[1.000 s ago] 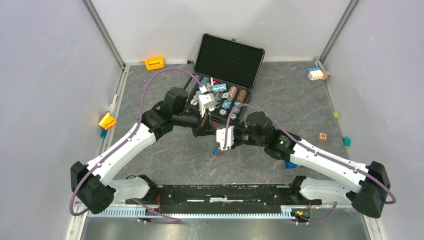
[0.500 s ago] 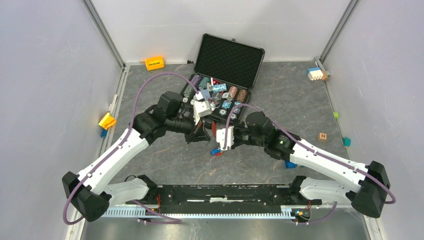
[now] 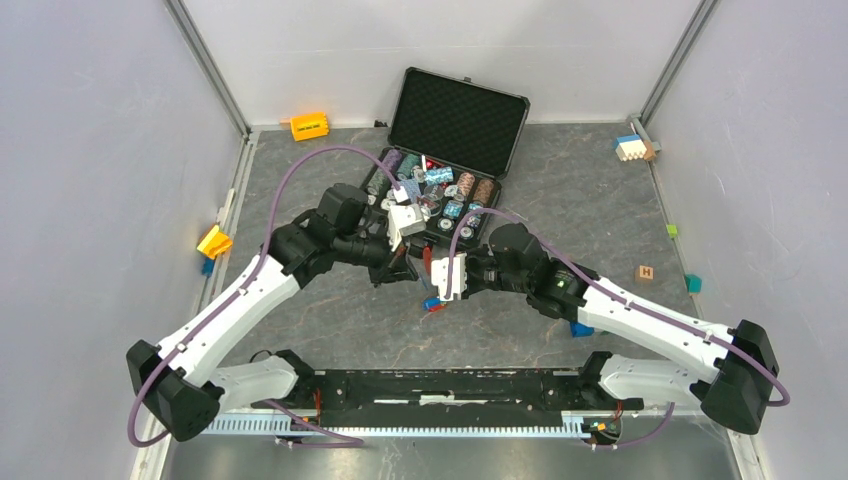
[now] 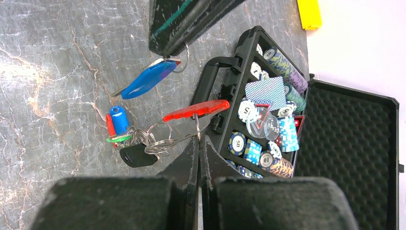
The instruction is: Put the keys on the keyring
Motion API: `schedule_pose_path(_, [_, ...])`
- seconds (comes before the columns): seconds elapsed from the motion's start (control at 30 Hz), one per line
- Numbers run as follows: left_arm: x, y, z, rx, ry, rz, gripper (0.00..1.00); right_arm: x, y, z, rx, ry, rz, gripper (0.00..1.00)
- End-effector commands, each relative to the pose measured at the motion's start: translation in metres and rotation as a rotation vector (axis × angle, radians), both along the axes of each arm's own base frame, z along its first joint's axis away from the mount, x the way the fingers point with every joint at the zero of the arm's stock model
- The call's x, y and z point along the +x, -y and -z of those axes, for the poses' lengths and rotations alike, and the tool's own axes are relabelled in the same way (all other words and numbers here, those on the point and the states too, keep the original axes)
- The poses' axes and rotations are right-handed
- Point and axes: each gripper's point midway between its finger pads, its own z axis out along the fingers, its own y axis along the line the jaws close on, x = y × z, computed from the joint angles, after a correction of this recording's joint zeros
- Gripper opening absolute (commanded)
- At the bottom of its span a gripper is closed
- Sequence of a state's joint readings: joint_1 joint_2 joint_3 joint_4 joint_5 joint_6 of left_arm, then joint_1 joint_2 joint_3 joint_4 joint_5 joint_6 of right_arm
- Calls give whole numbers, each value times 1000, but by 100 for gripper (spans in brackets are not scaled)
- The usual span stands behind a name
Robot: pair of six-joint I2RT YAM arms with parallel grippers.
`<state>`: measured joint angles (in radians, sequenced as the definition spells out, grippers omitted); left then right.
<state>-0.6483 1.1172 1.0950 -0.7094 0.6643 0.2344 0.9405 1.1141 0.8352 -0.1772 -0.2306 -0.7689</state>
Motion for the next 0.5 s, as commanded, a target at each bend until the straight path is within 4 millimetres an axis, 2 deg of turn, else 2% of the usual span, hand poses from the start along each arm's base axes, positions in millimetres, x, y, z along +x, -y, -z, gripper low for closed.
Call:
schedule_pose_path(0.0, [18,1,-4,24,101,-6,2,-1,-8,-19,53,34,-27,0])
schedule_pose_path(0.27, [30,7,3,36,103,-18,2,-1,-10,-15,47,18,-30,0])
schedule_pose_path(0.47, [27,11,5,23,108,-10,2,0,-12,-14,47,7,-24,0])
